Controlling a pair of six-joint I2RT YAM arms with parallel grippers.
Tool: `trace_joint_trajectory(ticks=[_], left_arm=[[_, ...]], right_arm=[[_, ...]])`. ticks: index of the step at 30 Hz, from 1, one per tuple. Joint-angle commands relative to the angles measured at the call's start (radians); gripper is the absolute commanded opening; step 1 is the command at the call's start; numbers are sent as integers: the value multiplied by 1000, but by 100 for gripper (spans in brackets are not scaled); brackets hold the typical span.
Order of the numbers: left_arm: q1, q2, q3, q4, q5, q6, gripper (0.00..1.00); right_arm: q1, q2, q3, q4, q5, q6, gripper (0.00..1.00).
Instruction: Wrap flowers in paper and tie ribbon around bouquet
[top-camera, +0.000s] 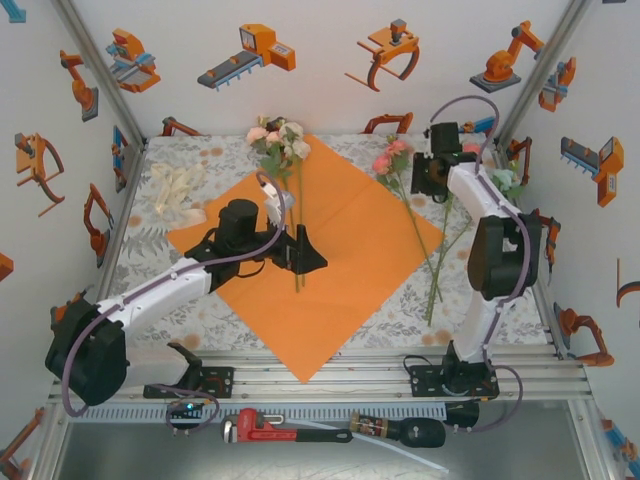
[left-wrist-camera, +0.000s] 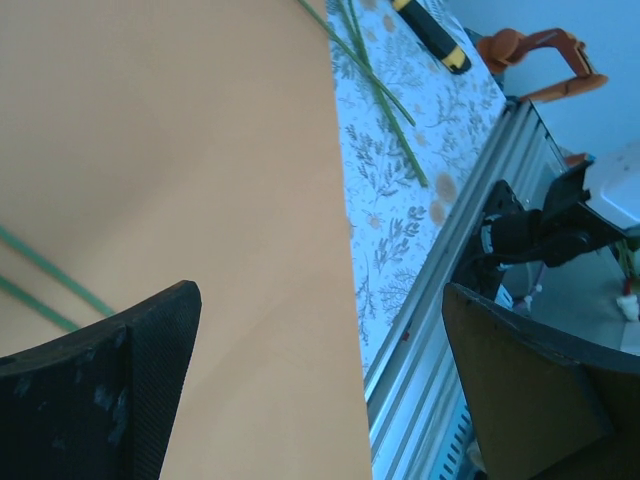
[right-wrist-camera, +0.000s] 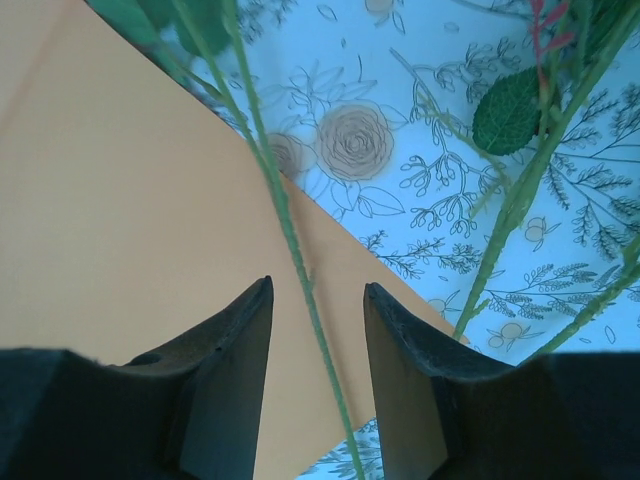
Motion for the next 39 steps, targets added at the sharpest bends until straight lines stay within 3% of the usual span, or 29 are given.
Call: trace_joint_trajectory(ticks=[1,14,22,28,31,34,39], left_arm=[[-5,2,36,2,30,42,99],[-5,13,61,-85,-66,66,99],[-5,13,60,-96,-100,67,99],[-3,-22,55,-121,-180,73,99],[-3,-54,51,-139,-258,71,99],[0,-101,31,-155,-407,52,99],[29,-167,-4,-198,-628,-9,99]], right_arm=[[8,43,24,-34,-41,-46,40],[8,176,61,-42,-98,-27,33],[8,194,104,-68,-87,-36,16],[12,64,110,-52,-54,-41,5],[30,-33,85,-17,-54,-9,4],[65,-121,51,42,-90,62,1],[164,-117,56,167,-169,316,0]])
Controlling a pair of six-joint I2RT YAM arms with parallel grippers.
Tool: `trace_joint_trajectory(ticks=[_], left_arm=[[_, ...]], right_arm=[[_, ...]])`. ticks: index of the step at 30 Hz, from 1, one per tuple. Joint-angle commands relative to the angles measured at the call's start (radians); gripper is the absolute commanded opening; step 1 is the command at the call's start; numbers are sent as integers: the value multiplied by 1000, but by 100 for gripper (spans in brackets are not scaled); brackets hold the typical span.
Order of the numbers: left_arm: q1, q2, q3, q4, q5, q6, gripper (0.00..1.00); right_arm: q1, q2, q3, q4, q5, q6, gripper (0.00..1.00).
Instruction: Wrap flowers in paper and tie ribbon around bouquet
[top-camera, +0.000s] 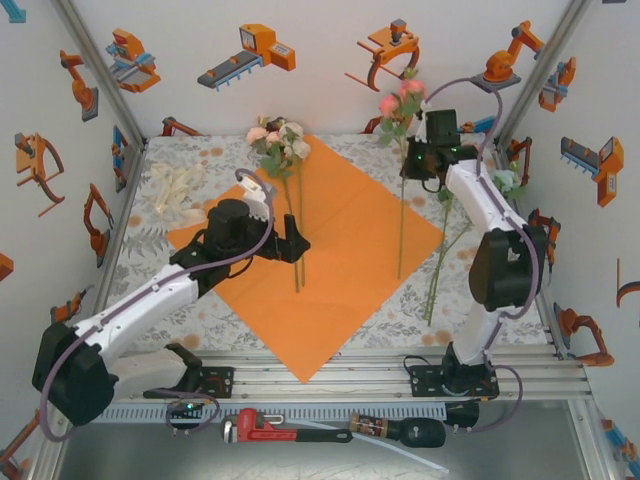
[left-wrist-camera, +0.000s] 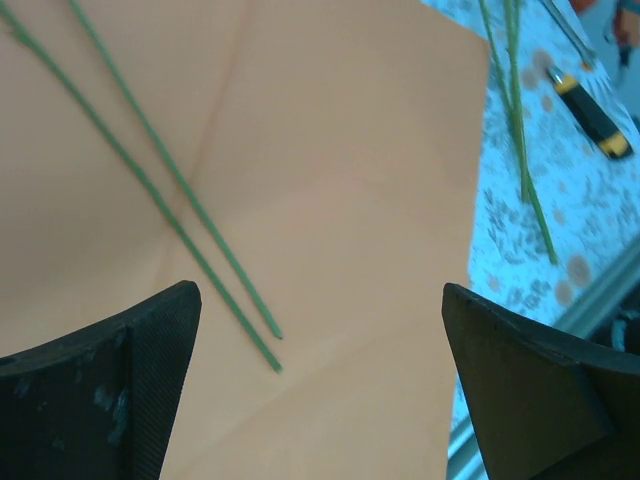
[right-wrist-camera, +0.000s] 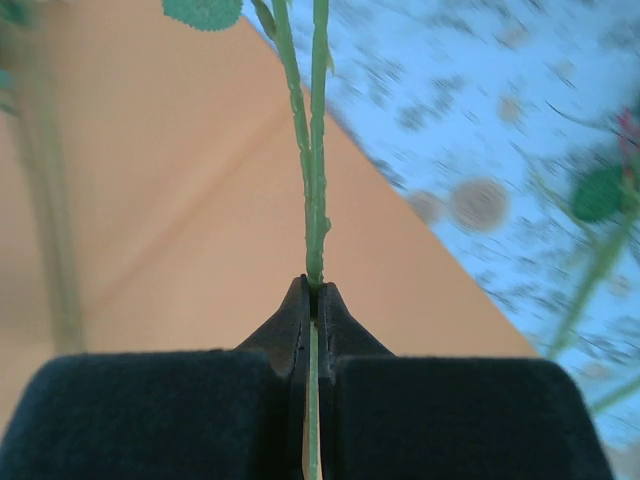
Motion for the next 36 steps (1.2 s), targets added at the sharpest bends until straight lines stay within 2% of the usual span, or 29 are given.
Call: trace_joint_trajectory(ticks=[1,4,9,12,15,19,22,26,32,36], left_arm=[[29,-39,-26,-52,-188,-53,99],[57,-57,-32,-87,-203,-87,99],[79,-107,-62,-112,-195,-102,99],[90,-144,-81,-124,-194,-106,99],[97,-173,-100,-126,-195,-111,99],[109,-181,-113,-117,-197,-113,99],[114,-165,-107,-107,-180,-117,99],[114,-141,-106,-93,-156,-129,99],[114,-134,-104,-85,-143,-136,99],[115,-133,-101,-90,-141,-136,99]], right_arm=[[89,55,15,107,-62,209,0],[186,166,124,138,-48,260,0],[300,477,506,32,-50,233,0],[322,663,741,-63,-67,236,0],[329,780,892,-142,-83,255,0],[336,783,824,-95,-118,310,0],[339,762,754,-81,-110,322,4],[340,713,654,-55,-92,329,16],[339,649,621,-62,-109,323,27],[339,578,617,-105,-69,278,37]])
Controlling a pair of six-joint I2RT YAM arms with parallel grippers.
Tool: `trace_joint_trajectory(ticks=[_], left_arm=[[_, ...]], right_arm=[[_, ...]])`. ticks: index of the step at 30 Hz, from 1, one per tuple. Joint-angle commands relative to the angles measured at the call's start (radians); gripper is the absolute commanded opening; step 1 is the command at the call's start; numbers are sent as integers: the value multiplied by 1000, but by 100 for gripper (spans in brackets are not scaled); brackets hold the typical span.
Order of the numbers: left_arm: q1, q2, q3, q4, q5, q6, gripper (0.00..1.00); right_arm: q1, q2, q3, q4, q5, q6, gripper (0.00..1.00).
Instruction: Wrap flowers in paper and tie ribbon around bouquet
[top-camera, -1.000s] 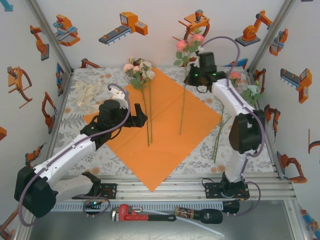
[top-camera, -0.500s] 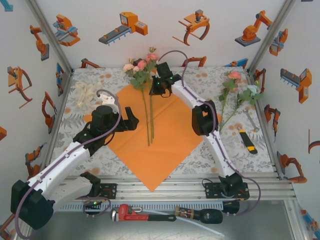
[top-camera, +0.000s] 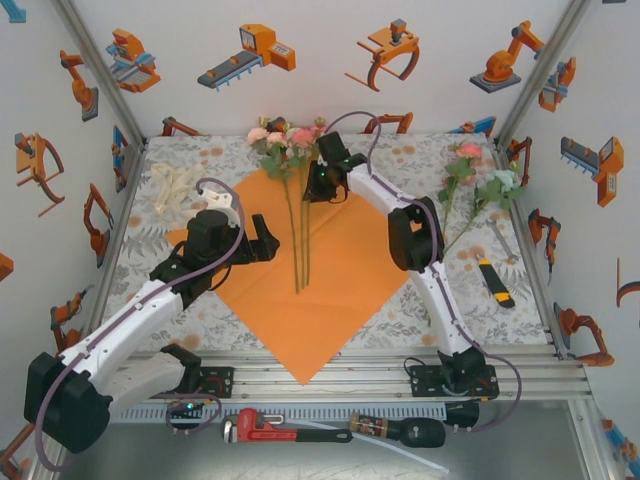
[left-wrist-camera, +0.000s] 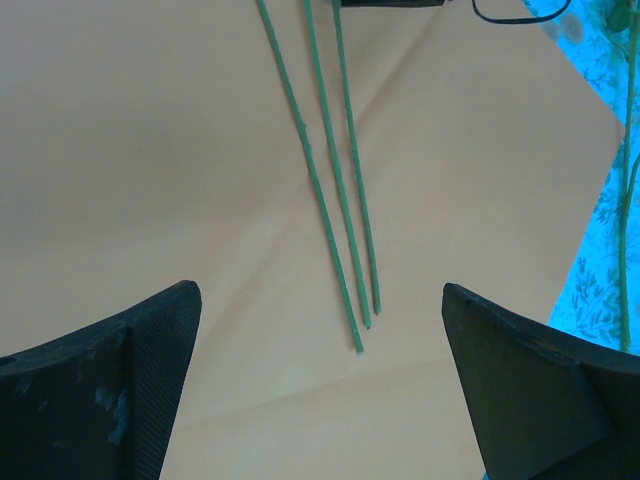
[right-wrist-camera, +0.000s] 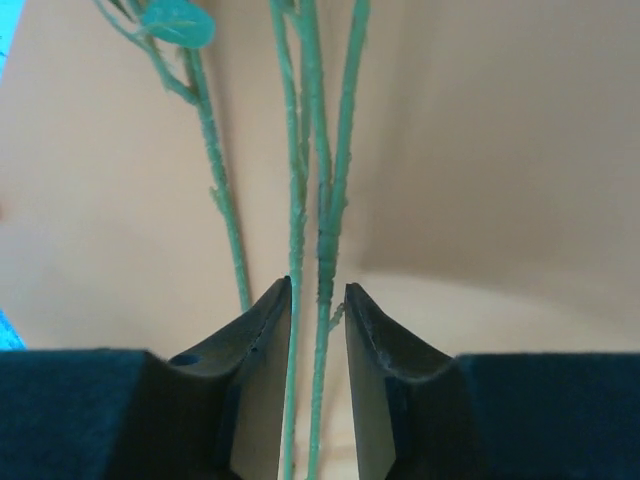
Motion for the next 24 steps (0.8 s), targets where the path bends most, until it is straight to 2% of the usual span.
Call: trace_joint_trajectory(ticks=[1,4,7,9,12,14,18,21,24], left_arm=[[5,-2,2,20,17,-12,99],[6,-11,-5,66,98,20,99],[-2,-19,-34,234,394,85,98],[-35,-11,-38,320,502,95,97],[-91,22,-16,359,548,117,97],[-124,56,7,365,576,130,97],[-175,115,57,364,611,154,97],[-194,135,74,356,607,162,97],[-198,136,75,339,591,172,97]], right_arm=[[-1,-143,-6,-41,51,-54,39],[-17,-244,-60,-82,137,-136,43],[-70,-398,-216,-68,237,-206,44],[-145,-500,-341,-35,259,-230,44],[-288,-605,-502,-20,240,-225,44],[-394,-646,-587,-9,183,-209,43],[-558,-665,-702,2,156,-190,42],[-619,-633,-739,2,176,-200,41],[-637,-583,-747,-3,199,-222,41]])
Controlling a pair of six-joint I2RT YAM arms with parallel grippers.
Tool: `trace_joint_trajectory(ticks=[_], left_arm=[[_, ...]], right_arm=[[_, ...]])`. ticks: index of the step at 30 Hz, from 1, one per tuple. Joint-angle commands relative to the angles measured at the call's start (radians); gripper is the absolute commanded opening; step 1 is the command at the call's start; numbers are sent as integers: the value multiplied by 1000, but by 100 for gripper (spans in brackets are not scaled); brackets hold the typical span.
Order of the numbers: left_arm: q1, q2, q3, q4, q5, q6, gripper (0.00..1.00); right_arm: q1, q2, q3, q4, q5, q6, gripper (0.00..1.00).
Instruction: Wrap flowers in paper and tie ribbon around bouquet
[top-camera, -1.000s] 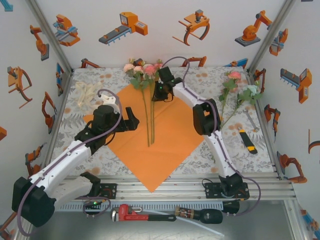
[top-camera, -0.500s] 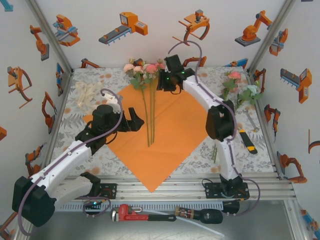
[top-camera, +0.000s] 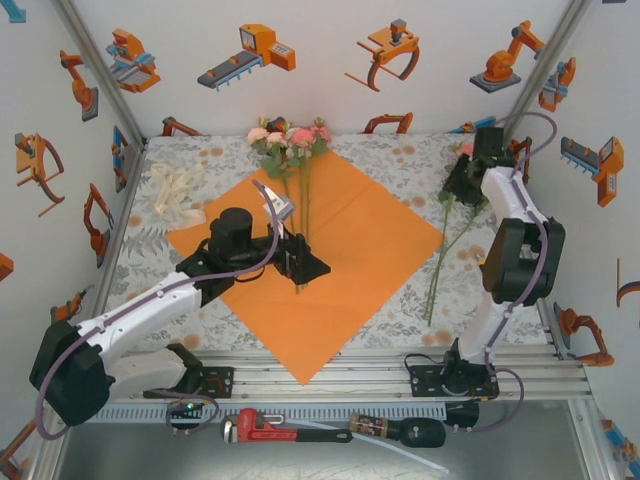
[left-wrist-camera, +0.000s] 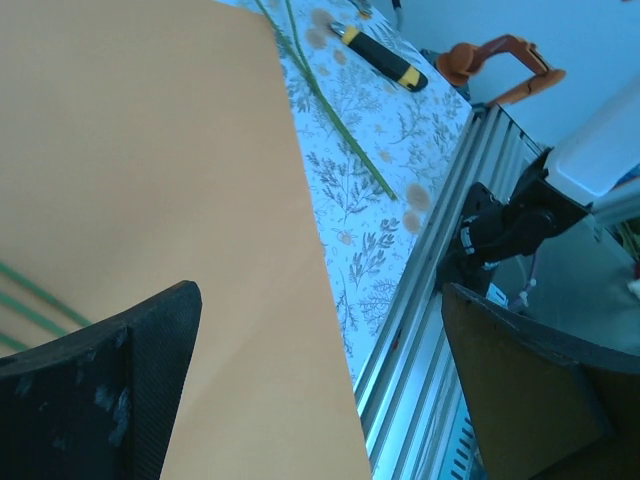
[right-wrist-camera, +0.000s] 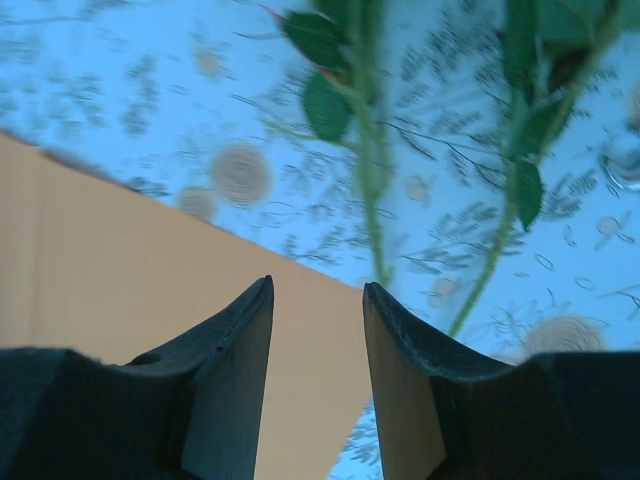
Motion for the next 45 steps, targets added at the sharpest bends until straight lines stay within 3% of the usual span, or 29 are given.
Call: trace_joint_trajectory(ticks=[1,16,24,30,32,40,42,45], left_arm=[[-7,-3,35,10,19,45,97],[-9,-18,36,-42,-44,71,97],[-8,-26,35,-55,-61,78,97],[-9,-30,36,-68,-89,81,97],[-8,-34,38,-87,-138,79,97],[3,-120,16,-245,-707,9,97],[20,-139,9,-271,-765,-8,97],[58,-155,3,-286,-756,-27,97]], right_arm=[[12,44,-2,-9,21,-34,40],[12,189,44,-8,21,-60,32],[12,228,50,-11,25,-69,34],[12,199,55,-8,16,-81,10],[14,156,59,-2,-4,-94,6],[108,-137,33,75,-47,-73,0],[165,-145,73,63,-69,-38,0],[277,-104,136,73,-94,61,0]])
